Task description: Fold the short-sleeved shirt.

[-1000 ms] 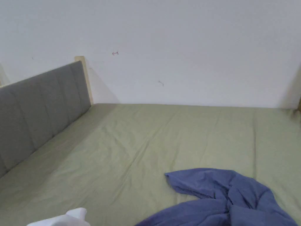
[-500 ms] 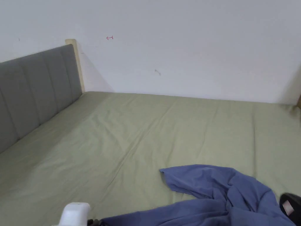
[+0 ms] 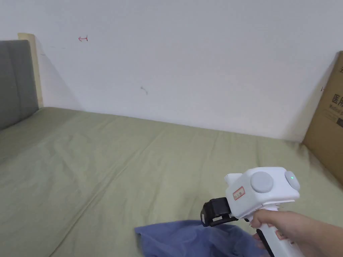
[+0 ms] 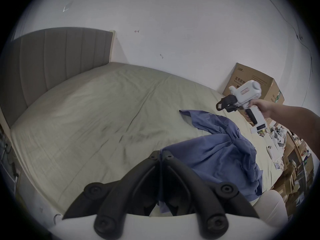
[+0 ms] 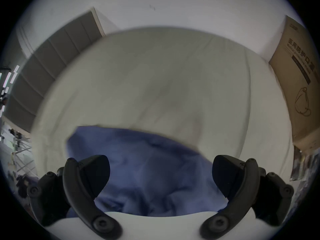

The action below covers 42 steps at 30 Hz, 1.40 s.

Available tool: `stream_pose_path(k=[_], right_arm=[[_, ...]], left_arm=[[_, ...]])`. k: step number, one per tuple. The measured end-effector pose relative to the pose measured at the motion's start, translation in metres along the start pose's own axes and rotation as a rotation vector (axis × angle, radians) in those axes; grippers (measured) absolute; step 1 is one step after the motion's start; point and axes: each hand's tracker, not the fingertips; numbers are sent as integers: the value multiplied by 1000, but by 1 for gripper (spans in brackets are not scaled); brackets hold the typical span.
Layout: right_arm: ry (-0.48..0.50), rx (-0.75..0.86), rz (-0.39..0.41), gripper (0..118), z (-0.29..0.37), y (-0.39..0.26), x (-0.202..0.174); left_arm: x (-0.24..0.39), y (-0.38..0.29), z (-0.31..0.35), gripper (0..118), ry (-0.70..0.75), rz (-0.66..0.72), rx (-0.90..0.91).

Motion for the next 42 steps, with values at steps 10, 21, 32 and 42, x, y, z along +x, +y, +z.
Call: stream_pose_path(k=[10,21,32,42], right_arm=[[-83,-162,-18,111,-47,1,19],[32,135,-46,2,49,-32,21],[13,452,-245,2,293,-117,75],[-51,677,-324,2,454,-115,80]], left_arm=[[-7,-9,-11,0,24,-5,-52],[-5,7,9,0,18,41,-34],[37,132,43,0,-43,-57,70],[109,314,67,0,-46,-200,204]])
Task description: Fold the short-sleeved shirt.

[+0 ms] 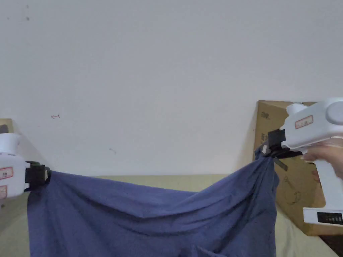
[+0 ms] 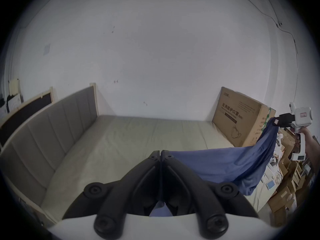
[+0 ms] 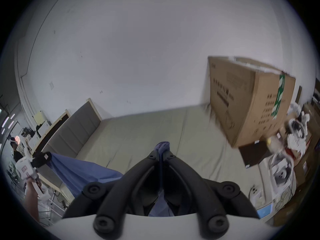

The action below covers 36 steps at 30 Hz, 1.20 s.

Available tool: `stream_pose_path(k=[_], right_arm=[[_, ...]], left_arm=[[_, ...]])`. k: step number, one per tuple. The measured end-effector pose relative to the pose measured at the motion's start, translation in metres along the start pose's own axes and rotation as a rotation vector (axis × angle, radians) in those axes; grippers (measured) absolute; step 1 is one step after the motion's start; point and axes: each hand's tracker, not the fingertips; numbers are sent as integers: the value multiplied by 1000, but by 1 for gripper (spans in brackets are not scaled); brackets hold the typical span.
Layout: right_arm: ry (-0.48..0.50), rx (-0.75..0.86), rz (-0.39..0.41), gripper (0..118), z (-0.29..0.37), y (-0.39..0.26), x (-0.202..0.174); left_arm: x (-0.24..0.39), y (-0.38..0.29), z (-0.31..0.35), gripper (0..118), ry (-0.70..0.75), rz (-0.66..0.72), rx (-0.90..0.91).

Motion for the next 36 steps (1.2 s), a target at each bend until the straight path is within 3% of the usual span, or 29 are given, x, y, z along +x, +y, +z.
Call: stream_pose_path(k=[3,15,23,27,30,36], right_arm=[[7,47,-28,2,6,33,-3],[-117,231,31,2,-59,145,-9],[-173,362,21,2,-117,168,0],[-196,337,38,2,-155,133,9],[-210,270,41,2,-190,72,22],[-175,-63,-129,2,-257,-130,61]], left_arm=[[4,42,-10,0,22,5,30],[3,156,-104,0,123,54,182],[8,171,-186,0,180,33,264],[8,140,-215,0,198,17,245],[7,84,-241,0,173,2,124],[13,-110,-275,0,78,48,-252]])
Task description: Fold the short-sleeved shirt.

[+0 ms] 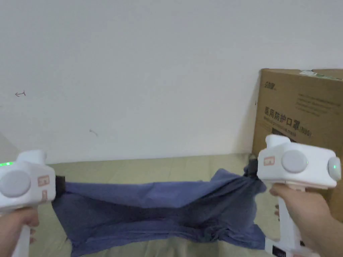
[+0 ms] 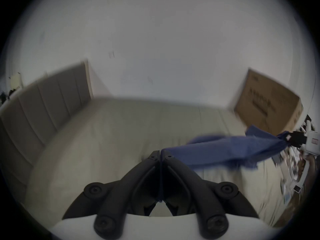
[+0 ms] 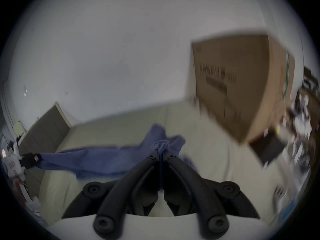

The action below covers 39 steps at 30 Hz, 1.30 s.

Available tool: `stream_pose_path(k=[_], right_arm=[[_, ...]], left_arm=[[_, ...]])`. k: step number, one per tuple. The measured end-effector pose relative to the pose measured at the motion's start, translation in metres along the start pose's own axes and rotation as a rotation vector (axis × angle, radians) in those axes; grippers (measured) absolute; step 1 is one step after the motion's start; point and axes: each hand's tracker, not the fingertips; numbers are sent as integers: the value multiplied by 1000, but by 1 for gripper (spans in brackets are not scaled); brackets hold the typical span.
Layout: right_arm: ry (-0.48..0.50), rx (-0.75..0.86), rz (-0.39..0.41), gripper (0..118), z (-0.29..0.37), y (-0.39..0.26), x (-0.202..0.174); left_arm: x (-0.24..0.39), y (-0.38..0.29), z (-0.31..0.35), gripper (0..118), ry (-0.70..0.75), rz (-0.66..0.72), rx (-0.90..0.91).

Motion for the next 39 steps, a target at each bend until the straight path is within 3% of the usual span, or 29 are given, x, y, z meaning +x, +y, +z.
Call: stream_pose_path(k=[4,9,11,15,19,22,25,27,28,29,30,31,32,37,39], right_arm=[[-47,-228,-36,2,-12,-121,53],[-37,-337,-116,2,60,-205,103],[-19,-339,-95,2,103,-221,115],[-10,-316,26,2,179,-250,133],[-28,-377,1,2,220,-280,148],[-105,-443,-8,2,230,-300,154],[-125,-462,54,3,222,-310,152],[-144,-429,53,16,218,-312,147],[-175,-410,52,38,218,-310,145],[-187,-389,54,77,220,-307,143],[-181,-373,48,102,224,-304,141],[-164,-341,45,112,233,-298,137],[-134,-295,35,113,243,-293,132],[32,-38,31,112,313,-260,76],[124,163,29,111,341,-256,53]], left_arm=[[-11,-125,-7,0,4,1,-175],[-44,-207,35,0,-14,-12,-256],[-57,-221,67,0,-13,-11,-247],[-74,-250,126,0,-43,-36,-253],[-59,-289,174,0,-16,-227,-258],[-52,-314,194,0,-56,-228,-296],[-57,-321,194,0,-75,-185,-319],[-60,-321,195,5,-66,-167,-294],[-61,-320,197,11,-69,-156,-287],[-62,-318,200,37,-66,-140,-282],[-62,-316,206,67,-65,-127,-271],[-63,-313,213,99,-74,-105,-244],[-63,-310,219,118,-87,-97,-217],[-43,-276,280,115,-78,-74,64],[-35,-266,302,105,-113,4,171]])
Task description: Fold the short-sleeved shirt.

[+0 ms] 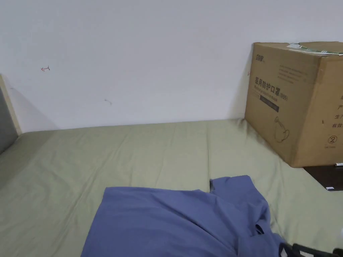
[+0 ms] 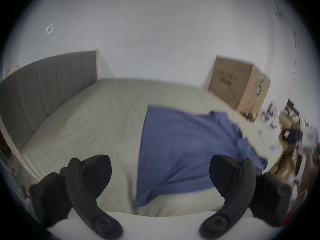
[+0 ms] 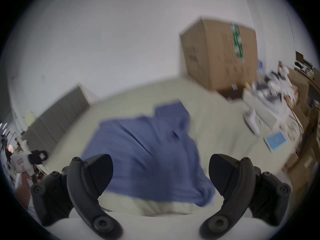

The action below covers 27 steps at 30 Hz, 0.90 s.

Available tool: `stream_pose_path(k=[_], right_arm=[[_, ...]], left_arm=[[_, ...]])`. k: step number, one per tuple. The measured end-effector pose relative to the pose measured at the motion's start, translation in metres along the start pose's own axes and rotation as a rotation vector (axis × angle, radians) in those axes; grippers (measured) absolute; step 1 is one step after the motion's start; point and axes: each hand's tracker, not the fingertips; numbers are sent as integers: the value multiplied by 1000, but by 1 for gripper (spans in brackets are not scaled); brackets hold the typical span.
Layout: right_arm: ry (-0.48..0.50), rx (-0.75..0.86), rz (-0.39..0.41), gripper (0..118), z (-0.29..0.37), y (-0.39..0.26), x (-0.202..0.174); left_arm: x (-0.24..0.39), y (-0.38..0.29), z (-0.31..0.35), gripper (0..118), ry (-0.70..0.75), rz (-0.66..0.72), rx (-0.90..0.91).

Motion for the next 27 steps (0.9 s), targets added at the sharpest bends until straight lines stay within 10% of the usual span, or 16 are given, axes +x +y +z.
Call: stream_pose_path(k=[3,4,5,6,14,16,19,23,25,26,27], right_arm=[[67,209,39,103,24,4,-33],[48,256,48,79,25,4,-41],[6,255,65,16,25,7,-47],[-32,251,83,0,25,10,-52],[30,93,171,0,10,12,-42],[27,35,176,0,1,3,-39],[61,-41,146,0,-7,-7,-40],[72,-90,144,0,-15,-16,-46],[72,-108,152,0,-20,-20,-45],[72,-113,153,0,-21,-20,-45],[71,-115,152,0,-21,-20,-44]], left_arm=[[20,11,26,80,-32,54,152],[27,14,30,39,-19,40,173],[33,15,30,0,4,14,176],[33,17,33,0,18,-20,184],[-16,12,-40,0,-13,-91,-515],[-30,-7,-57,10,11,-102,-571],[-38,-29,-69,116,5,-108,-589],[-41,-55,-88,111,1,-84,-609],[-39,-69,-100,76,2,-110,-659],[-37,-74,-102,12,-13,-134,-653],[-32,-72,-101,2,-7,-190,-634]])
